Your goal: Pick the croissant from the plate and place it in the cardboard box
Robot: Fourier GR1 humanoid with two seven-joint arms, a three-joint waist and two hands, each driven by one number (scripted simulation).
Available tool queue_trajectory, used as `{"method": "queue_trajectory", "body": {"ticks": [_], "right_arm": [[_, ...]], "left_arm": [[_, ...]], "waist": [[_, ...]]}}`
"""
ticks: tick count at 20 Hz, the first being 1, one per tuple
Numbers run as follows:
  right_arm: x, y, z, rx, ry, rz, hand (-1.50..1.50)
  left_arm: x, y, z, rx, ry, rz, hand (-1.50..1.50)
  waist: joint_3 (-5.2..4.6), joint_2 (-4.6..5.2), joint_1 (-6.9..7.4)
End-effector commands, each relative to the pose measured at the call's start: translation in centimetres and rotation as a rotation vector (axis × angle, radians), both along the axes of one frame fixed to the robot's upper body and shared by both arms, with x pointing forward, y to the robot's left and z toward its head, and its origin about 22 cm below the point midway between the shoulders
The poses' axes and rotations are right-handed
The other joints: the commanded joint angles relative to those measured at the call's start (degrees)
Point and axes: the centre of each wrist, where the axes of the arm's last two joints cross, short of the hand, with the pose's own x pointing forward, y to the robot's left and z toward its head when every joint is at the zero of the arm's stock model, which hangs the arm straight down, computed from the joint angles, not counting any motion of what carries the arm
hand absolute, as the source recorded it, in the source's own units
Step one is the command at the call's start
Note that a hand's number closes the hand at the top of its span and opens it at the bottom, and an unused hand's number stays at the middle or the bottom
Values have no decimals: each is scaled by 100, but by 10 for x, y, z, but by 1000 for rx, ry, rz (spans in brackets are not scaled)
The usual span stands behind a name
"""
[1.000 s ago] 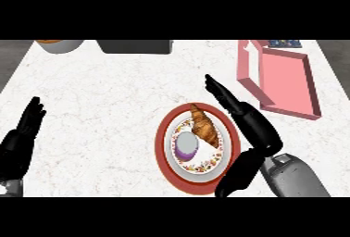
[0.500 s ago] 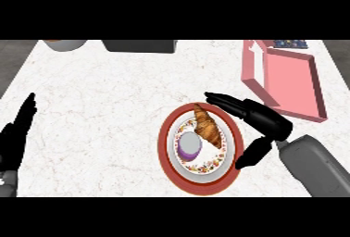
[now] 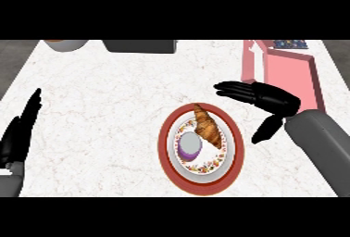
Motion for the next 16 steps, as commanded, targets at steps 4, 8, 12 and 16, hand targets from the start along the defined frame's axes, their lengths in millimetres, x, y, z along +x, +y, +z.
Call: {"method": "queue_trajectory", "body": {"ticks": [4, 8, 12, 16], "right_arm": [[20, 44, 25, -384, -145, 75, -150], [29, 94, 41, -537, -193, 80, -150], [36, 106, 54, -707, -164, 69, -150], [21, 128, 17, -751, -121, 69, -150]], "left_arm": [[5, 8, 2, 14, 11, 5, 0], [1, 17, -1, 8, 11, 15, 0], [7, -2, -7, -6, 7, 20, 0], [13, -4, -5, -6, 10, 11, 0]], "waist": [[-12, -44, -63], [-15, -42, -41], [-12, -53, -101], [-8, -51, -137]]}}
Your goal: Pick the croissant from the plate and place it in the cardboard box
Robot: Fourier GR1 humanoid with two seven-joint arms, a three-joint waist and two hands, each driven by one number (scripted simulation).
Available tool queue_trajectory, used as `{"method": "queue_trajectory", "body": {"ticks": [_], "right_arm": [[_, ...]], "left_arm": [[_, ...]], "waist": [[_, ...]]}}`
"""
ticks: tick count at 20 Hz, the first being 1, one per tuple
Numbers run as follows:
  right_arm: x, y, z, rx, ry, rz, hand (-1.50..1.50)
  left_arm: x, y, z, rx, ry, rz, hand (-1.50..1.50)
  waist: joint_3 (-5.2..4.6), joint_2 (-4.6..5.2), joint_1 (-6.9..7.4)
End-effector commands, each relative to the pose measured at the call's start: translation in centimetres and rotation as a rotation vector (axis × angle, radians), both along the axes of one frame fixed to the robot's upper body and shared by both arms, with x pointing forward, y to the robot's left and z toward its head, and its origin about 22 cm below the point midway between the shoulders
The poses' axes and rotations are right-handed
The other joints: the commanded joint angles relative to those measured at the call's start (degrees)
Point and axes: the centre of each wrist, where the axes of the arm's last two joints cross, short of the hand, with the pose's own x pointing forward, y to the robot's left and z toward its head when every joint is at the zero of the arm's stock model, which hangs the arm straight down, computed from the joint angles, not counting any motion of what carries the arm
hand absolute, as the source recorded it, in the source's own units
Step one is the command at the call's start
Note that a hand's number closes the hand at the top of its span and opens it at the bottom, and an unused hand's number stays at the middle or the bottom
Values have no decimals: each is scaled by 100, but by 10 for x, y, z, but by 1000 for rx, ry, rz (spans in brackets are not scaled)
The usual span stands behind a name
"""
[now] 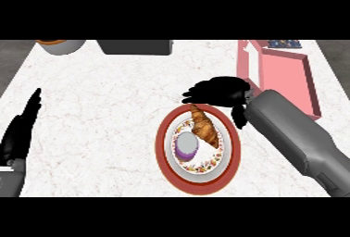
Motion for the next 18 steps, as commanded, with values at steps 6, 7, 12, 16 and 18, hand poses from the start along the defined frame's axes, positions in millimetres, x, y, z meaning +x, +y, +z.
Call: {"method": "queue_trajectory", "body": {"ticks": [6, 7, 12, 16, 18], "right_arm": [[-12, 21, -23, -109, -41, -14, -150], [-3, 25, -24, -121, -45, -14, -150], [-16, 60, -39, -116, -32, -16, -150], [-7, 20, -38, -105, -7, 1, -150], [-15, 39, -40, -90, 13, 11, -150]], "left_arm": [[-18, -2, 4, -1, -16, 6, 0], [6, 8, 0, -11, -10, 6, 0], [-16, 5, 12, 18, -9, 8, 0], [-16, -6, -5, 8, 21, 11, 0], [-11, 6, 4, 8, -11, 0, 0]], "waist": [[4, -14, -28], [2, 7, -37], [5, -11, 6], [5, -4, -25], [4, -5, -34]]}}
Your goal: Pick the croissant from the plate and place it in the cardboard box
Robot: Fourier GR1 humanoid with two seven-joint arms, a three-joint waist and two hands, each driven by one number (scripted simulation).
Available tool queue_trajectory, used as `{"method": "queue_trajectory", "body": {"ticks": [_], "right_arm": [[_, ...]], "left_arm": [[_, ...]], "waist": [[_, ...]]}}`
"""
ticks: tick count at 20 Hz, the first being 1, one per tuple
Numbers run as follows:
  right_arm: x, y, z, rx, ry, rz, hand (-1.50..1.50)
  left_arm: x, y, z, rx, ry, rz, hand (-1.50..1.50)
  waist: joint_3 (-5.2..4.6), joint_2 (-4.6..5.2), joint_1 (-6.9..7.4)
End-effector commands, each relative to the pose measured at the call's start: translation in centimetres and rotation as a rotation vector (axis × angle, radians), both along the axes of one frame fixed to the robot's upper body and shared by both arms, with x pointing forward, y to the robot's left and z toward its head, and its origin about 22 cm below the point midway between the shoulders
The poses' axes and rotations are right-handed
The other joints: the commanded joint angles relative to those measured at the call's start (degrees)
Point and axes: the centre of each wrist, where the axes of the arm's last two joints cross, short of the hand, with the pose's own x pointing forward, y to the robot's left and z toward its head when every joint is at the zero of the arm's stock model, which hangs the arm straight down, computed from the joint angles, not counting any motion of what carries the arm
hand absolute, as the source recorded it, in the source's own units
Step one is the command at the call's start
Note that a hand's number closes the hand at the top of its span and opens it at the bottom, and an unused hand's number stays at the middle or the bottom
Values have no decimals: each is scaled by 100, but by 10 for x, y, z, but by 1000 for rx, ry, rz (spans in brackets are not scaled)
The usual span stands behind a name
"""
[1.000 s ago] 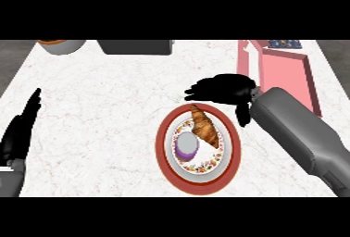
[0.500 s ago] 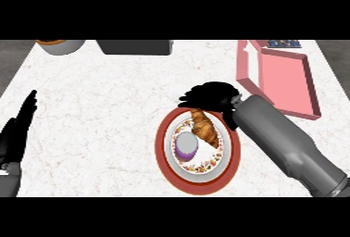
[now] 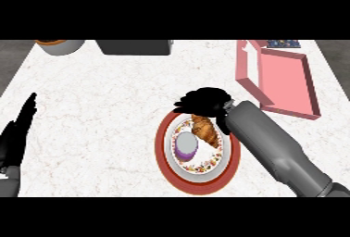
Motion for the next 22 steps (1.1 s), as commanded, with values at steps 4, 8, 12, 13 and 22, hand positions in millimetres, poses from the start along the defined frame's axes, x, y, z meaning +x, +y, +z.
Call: {"method": "queue_trajectory", "body": {"ticks": [4, 8, 12, 13, 22], "right_arm": [[-14, 7, 12, 9, 71, 66, -150], [-26, -2, 9, 69, 81, 93, -150], [-29, 8, 2, -5, 57, 85, -150], [-25, 10, 4, -45, 33, 61, -150], [-48, 23, -45, -113, -9, -12, -150]], "left_arm": [[7, -6, -15, 4, -3, 11, 0], [5, -3, -2, 2, -2, 8, 0], [3, 5, -3, -13, -14, 21, 0], [13, -14, -6, -11, -1, 1, 0], [-1, 1, -5, 2, -3, -9, 0]], "waist": [[-2, -10, -61], [-1, -11, -47], [-1, -1, -12], [-1, 2, -19], [0, 6, 1]]}}
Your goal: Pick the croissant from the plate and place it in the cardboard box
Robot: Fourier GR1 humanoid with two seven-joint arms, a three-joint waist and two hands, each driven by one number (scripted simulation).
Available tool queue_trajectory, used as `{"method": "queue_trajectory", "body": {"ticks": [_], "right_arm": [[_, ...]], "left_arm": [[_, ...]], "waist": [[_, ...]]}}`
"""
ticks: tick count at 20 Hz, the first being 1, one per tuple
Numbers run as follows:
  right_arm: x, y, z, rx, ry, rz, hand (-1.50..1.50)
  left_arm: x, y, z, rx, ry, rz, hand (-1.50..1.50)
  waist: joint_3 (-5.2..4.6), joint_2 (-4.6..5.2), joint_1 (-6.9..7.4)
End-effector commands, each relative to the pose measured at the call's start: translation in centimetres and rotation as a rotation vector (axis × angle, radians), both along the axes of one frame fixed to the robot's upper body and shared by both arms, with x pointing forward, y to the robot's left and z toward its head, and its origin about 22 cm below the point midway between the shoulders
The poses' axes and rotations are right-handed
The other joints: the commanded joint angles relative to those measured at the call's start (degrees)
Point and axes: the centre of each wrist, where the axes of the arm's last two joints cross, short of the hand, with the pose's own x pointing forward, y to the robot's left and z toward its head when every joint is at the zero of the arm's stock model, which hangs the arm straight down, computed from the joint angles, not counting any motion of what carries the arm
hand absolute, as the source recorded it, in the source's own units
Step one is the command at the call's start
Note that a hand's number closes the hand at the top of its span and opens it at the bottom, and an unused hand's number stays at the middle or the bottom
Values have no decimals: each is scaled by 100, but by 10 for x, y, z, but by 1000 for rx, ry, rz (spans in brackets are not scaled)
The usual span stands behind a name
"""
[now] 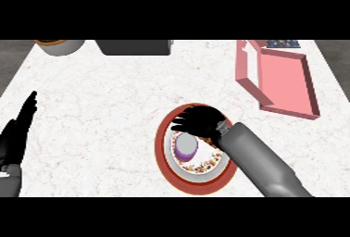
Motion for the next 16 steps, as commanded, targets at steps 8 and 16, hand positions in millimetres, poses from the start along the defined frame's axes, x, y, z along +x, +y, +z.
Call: {"method": "queue_trajectory", "body": {"ticks": [8, 16], "right_arm": [[27, -16, -21, 146, -217, 34, 150], [53, -174, 30, 302, -339, -141, 150]], "left_arm": [[7, -14, 6, -15, -4, -1, 0], [-2, -2, -2, -1, -13, 38, 0]], "waist": [[5, 38, 66], [26, 97, -163]]}}
